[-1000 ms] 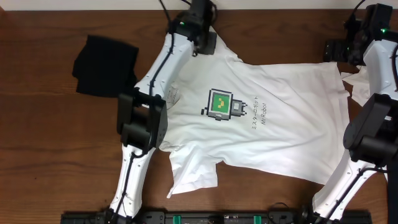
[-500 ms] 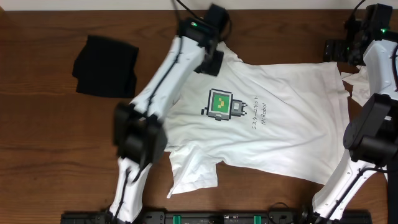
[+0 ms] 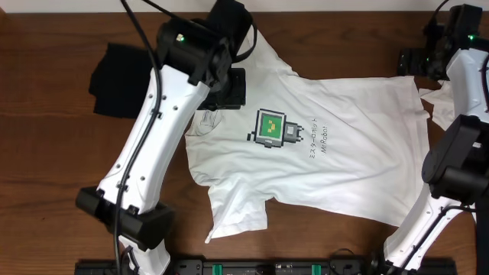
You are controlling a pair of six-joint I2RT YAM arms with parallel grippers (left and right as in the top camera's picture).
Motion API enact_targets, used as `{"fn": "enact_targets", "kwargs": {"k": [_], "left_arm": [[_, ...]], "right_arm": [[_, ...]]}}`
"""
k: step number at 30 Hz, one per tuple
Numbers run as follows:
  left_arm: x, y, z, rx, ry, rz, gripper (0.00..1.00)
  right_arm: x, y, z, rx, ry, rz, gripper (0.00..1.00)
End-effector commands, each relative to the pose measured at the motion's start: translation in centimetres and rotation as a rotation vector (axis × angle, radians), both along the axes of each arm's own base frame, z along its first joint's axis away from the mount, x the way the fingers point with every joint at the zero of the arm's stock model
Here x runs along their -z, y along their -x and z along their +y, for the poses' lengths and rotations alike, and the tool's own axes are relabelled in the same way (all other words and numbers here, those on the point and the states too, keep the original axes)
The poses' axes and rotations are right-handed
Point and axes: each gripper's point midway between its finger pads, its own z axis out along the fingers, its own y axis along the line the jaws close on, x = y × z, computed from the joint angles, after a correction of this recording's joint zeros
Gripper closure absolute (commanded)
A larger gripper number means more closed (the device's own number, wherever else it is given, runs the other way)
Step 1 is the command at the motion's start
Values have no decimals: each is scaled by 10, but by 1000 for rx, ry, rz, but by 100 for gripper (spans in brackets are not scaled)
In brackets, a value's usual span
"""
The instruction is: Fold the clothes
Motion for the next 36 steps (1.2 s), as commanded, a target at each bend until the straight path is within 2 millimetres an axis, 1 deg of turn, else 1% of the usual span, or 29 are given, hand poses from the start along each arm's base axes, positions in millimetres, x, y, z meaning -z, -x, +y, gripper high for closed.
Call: {"fn": "enact_targets", "kwargs": {"k": [1, 4, 7, 10, 12, 15, 16, 18, 19, 20, 22, 24, 27, 28, 29, 32, 34, 35, 36], "left_arm": [[-16, 36, 6, 15, 3, 29, 65], [-42, 52, 10, -8, 35, -55, 65], [-65, 67, 21, -30, 23, -157, 64], [-73, 87, 33, -65, 24, -196, 63], [-69, 101, 43, -94, 24, -190, 61], [-55, 119, 68, -168, -28, -182, 56], [-50, 123, 76, -201, -51, -188, 52], [-39, 129, 90, -261, -83, -200, 33], [-33, 130, 92, -277, -82, -207, 28], [-28, 129, 93, -283, -76, -213, 25], [-20, 126, 95, -300, -65, -226, 18], [-15, 121, 97, -322, -60, -233, 16], [-12, 114, 103, -364, -62, -236, 14], [-11, 112, 104, -373, -63, -236, 6], [-11, 111, 105, -379, -65, -234, 2], [-9, 110, 105, -380, -72, -227, 2], [-9, 110, 105, -380, -73, -226, 2], [-9, 110, 105, -380, -73, -226, 2], [-9, 110, 105, -380, -73, -226, 2]], "right_arm": [[-9, -2, -3, 4, 6, -20, 1], [-9, -2, -3, 4, 5, -20, 1], [-9, -2, -3, 4, 5, -20, 1], [-9, -2, -3, 4, 6, -20, 1], [-9, -2, -3, 4, 5, -20, 1], [-9, -2, -3, 4, 5, -20, 1], [-9, -2, -3, 4, 6, -20, 1], [-9, -2, -3, 4, 5, -20, 1], [-9, -2, -3, 4, 5, -20, 1], [-10, -3, -3, 4, 7, -26, 1], [-16, -15, -7, 4, 24, -81, 1], [-23, -25, -10, 4, 38, -128, 1], [-25, -28, -11, 4, 43, -144, 1], [-25, -27, -11, 4, 42, -140, 1], [-25, -28, -11, 4, 42, -141, 1], [-25, -28, -10, 2, 38, -144, 1], [-26, -32, 2, -28, -20, -163, 1], [-27, -35, 15, -55, -80, -179, 1], [-30, -37, 32, -88, -167, -198, 1]]}}
